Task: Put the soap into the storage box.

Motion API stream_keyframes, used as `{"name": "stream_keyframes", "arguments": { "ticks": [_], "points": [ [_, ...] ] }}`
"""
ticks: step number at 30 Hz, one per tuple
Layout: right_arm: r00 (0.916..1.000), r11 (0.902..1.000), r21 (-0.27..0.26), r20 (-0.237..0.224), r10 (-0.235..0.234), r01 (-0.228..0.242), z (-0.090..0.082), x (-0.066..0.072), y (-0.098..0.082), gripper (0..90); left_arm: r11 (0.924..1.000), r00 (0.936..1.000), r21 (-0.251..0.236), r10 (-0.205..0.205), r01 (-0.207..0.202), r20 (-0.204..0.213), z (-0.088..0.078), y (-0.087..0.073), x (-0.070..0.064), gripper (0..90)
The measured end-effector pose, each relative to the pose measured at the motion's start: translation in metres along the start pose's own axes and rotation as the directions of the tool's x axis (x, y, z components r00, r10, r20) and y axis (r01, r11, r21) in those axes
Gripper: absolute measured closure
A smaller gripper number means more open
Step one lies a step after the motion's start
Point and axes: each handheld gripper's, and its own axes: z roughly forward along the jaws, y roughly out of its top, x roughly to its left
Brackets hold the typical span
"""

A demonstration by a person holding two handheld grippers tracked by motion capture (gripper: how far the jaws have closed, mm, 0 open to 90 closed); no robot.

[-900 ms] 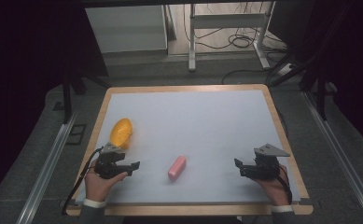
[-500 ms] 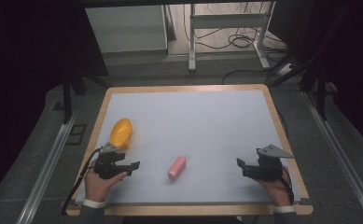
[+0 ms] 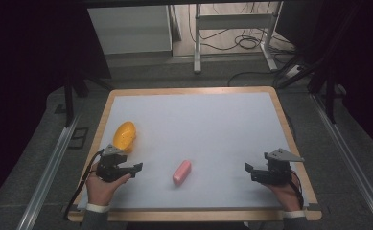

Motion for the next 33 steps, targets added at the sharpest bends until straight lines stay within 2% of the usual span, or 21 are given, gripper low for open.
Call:
{"name": "stream_keyframes", "arguments": {
  "ticks": [3,7,12,23,33],
  "points": [
    [0.9998,1.0000,0.005,0.017,0.001,-0.001,-0.002,-0.003,-0.002,12.1,1.0000,1.0000,0.000,-0.005,0.005,0.004,-0.001,0.001,0.000,26.9],
    [0.9994,1.0000,0.003,0.034,0.005,-0.005,-0.004,-0.005,-0.003,12.1,0.9999,0.9995,-0.012,-0.003,0.003,0.031,-0.008,0.005,-0.003,29.0],
    [0.9990,1.0000,0.005,0.045,-0.003,0.002,-0.005,-0.003,-0.003,12.1,1.0000,0.9995,-0.009,0.000,0.000,0.033,-0.013,0.011,-0.006,29.0],
    [0.9989,1.0000,0.010,0.047,-0.002,0.002,-0.006,-0.003,-0.003,12.1,0.9990,0.9968,-0.002,0.045,-0.045,0.066,-0.012,0.023,-0.020,28.8],
    [0.9984,0.9997,0.021,0.054,-0.016,0.015,-0.006,0.000,-0.004,12.1,0.9976,0.9941,0.003,0.068,-0.068,0.085,-0.012,0.025,-0.035,28.6]
  ]
}}
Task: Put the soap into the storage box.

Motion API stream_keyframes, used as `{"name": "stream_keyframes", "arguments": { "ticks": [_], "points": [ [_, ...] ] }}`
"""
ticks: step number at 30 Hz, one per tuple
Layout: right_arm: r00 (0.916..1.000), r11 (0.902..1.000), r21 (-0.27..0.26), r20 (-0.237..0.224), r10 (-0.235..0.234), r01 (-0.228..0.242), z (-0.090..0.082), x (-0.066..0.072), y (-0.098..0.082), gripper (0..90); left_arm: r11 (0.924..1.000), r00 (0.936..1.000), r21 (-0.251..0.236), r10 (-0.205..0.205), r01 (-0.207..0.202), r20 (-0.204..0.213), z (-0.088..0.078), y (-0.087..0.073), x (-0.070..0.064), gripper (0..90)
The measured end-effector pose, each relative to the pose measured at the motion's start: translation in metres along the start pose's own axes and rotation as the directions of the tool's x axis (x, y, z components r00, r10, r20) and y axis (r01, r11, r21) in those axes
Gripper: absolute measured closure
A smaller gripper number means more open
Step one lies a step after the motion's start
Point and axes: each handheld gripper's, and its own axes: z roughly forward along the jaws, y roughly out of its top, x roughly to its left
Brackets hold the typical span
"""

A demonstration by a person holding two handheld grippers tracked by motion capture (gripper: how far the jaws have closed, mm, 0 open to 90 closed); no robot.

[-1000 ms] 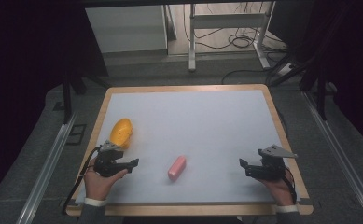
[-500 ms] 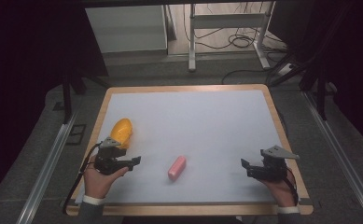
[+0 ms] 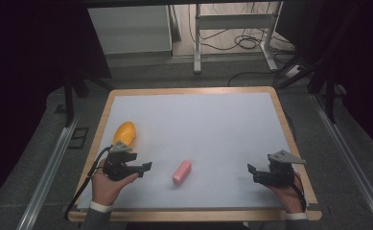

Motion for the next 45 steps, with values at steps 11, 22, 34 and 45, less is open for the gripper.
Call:
{"name": "stream_keyframes", "arguments": {
  "ticks": [11,22,34,45],
  "points": [
    [0.9999,0.9999,0.009,0.010,-0.007,0.007,0.000,0.001,-0.001,12.0,1.0000,0.9985,0.003,0.004,-0.004,0.054,0.009,0.003,-0.008,28.7],
    [0.9997,0.9996,0.018,0.014,-0.021,0.021,0.002,0.003,-0.002,12.0,0.9996,0.9968,0.008,0.028,-0.028,0.075,0.012,0.010,-0.019,29.0],
    [0.9996,0.9996,0.023,0.023,-0.017,0.016,0.002,0.003,-0.003,12.1,0.9982,0.9951,0.042,0.039,-0.043,0.091,0.026,0.007,-0.029,31.1],
    [0.9995,0.9995,0.029,0.029,-0.015,0.014,0.003,0.002,-0.004,12.1,0.9947,0.9928,0.055,0.082,-0.087,0.087,0.031,0.016,-0.047,30.9]
  ]
}}
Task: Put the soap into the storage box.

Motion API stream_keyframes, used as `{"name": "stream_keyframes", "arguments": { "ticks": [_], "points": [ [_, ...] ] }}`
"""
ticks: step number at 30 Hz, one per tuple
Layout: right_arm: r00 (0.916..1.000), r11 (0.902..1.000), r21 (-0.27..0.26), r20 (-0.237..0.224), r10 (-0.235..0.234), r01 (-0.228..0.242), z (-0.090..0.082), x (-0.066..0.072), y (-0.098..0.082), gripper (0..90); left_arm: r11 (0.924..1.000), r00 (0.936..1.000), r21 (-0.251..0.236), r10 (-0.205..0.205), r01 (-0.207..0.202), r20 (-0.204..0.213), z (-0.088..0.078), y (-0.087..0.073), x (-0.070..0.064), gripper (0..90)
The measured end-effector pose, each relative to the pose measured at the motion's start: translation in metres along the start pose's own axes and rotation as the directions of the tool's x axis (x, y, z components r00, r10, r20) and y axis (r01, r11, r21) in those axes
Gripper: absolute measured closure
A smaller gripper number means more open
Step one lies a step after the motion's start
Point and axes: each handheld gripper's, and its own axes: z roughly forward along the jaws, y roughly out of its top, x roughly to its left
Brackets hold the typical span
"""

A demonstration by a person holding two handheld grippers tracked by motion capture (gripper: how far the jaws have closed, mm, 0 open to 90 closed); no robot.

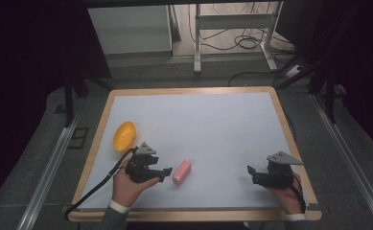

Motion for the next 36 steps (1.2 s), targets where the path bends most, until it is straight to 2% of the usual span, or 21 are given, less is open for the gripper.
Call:
{"name": "stream_keyframes", "arguments": {
  "ticks": [1,5,11,13,27,28,30,32,36],
  "points": [
    [1.0000,1.0000,0.000,0.000,-0.001,0.001,0.000,0.000,0.000,12.0,0.9998,0.9999,0.010,0.016,-0.016,0.000,0.002,0.002,-0.004,31.0],
    [1.0000,1.0000,0.000,0.003,-0.001,0.001,0.000,-0.001,0.000,12.1,0.9990,0.9993,0.027,0.037,-0.037,0.003,0.007,0.005,-0.012,30.8],
    [1.0000,1.0000,0.005,0.005,0.001,-0.001,0.000,-0.001,-0.001,12.1,0.9980,0.9986,0.038,0.050,-0.051,0.017,0.012,0.009,-0.018,30.1],
    [1.0000,1.0000,0.005,0.006,0.001,-0.001,0.000,-0.001,-0.001,12.1,0.9984,0.9985,0.034,0.045,-0.046,0.031,0.013,0.010,-0.018,30.1],
    [0.9999,0.9999,0.013,0.012,-0.001,0.001,0.002,-0.001,-0.001,12.1,0.9979,0.9989,0.059,0.027,-0.029,0.039,0.026,0.010,-0.021,30.0],
    [0.9999,0.9999,0.014,0.013,-0.003,0.002,0.002,-0.001,-0.002,12.1,0.9958,0.9990,0.082,0.039,-0.041,0.023,0.032,0.012,-0.023,29.9],
    [0.9999,0.9999,0.015,0.016,0.000,0.000,0.003,-0.001,-0.002,12.0,0.9941,0.9983,0.095,0.050,-0.052,0.029,0.037,0.015,-0.025,29.7],
    [0.9998,0.9999,0.017,0.018,0.003,-0.003,0.004,-0.001,-0.002,12.1,0.9937,0.9986,0.105,0.033,-0.037,0.041,0.045,0.018,-0.025,29.8],
    [0.9998,0.9998,0.017,0.020,0.005,-0.005,0.004,-0.002,-0.003,12.0,0.9911,0.9994,0.130,0.026,-0.029,0.022,0.054,0.017,-0.022,29.9]
  ]
}}
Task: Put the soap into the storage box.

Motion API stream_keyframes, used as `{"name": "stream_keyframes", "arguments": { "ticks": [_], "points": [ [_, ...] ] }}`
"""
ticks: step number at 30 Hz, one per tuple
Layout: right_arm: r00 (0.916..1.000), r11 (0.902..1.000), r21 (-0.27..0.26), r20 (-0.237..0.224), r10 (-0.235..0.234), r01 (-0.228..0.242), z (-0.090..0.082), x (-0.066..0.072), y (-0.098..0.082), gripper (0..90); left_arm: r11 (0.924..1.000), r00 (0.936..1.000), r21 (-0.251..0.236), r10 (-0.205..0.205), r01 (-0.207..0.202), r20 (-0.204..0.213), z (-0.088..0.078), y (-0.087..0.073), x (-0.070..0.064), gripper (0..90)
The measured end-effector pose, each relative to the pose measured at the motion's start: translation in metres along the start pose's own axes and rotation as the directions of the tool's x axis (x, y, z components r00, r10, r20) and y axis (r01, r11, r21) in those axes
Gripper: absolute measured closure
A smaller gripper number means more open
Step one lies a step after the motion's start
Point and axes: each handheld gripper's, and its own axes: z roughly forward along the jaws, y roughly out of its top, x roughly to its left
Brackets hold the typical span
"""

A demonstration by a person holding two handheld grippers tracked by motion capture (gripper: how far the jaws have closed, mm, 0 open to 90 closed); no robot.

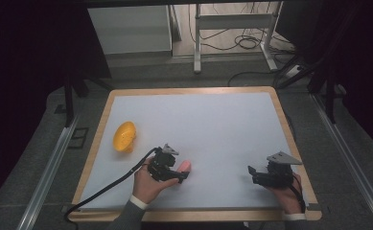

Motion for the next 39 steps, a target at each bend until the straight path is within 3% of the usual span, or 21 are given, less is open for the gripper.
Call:
{"name": "stream_keyframes", "arguments": {
  "ticks": [39],
  "points": [
    [0.9999,0.9999,0.014,0.010,0.004,-0.004,0.003,-0.003,-0.002,12.1,0.9986,0.9997,0.050,-0.014,0.015,-0.019,0.029,-0.003,0.001,38.8]
  ]
}}
